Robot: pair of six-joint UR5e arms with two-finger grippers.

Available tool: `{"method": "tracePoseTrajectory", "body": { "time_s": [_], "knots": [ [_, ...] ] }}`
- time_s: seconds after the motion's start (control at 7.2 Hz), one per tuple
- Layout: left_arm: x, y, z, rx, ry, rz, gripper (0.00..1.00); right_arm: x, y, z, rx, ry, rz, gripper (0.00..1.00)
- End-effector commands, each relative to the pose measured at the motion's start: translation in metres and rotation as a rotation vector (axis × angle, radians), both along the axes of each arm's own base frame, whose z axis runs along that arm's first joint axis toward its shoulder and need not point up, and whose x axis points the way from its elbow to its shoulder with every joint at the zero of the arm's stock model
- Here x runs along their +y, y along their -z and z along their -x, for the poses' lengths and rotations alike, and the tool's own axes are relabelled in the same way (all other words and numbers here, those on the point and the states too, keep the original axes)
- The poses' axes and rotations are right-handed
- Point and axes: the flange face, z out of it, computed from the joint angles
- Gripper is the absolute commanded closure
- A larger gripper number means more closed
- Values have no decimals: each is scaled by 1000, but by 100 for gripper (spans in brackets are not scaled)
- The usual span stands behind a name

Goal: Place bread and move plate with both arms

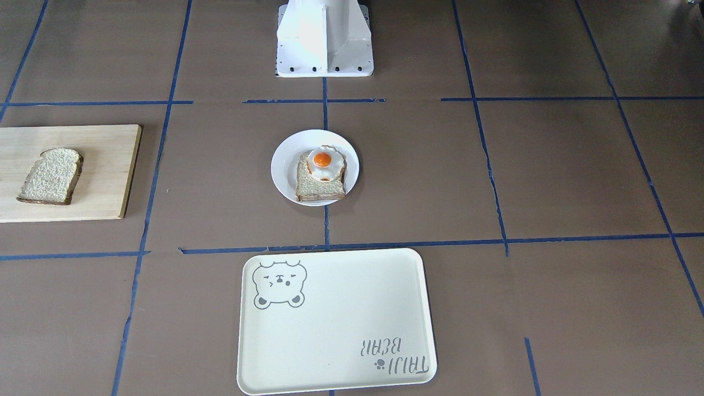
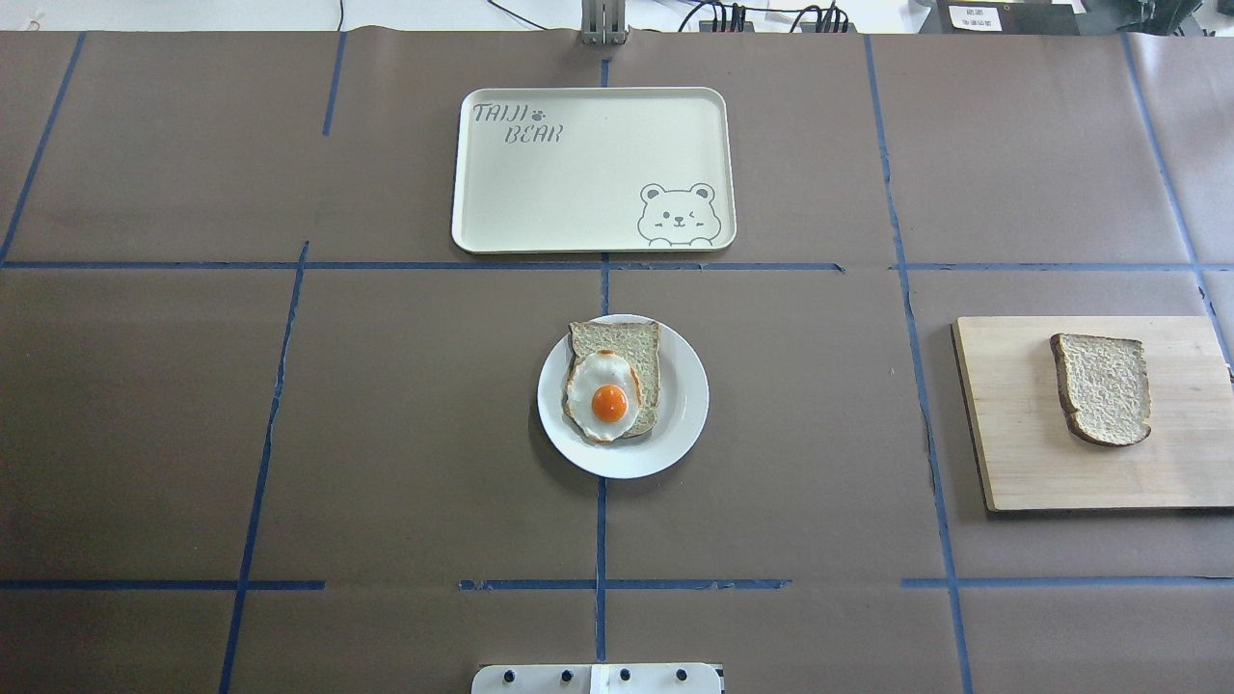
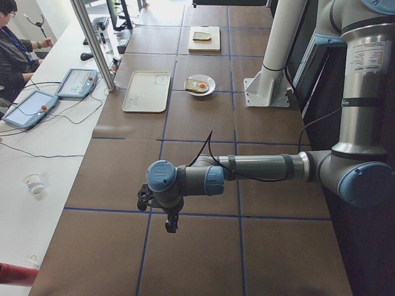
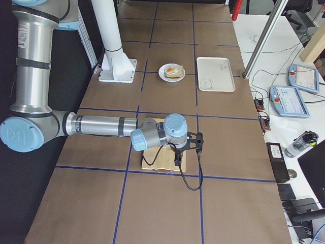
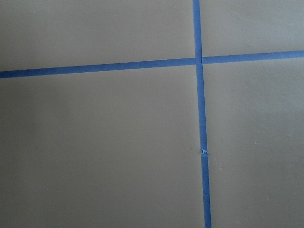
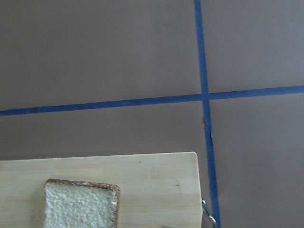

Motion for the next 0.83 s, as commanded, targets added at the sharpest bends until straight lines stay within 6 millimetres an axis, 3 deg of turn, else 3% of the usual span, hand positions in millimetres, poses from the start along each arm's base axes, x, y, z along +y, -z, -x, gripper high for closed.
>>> {"method": "tracePoseTrajectory", "body": {
  "time_s": [0.0,0.69],
  "knots": [
    [-1,2,-1,4,2,-1,0,20,-4,64,4,-5,24,0],
    [-2,9,-1,3,2,-15,0,30,-9,128,33,71,78,2]
  ]
}}
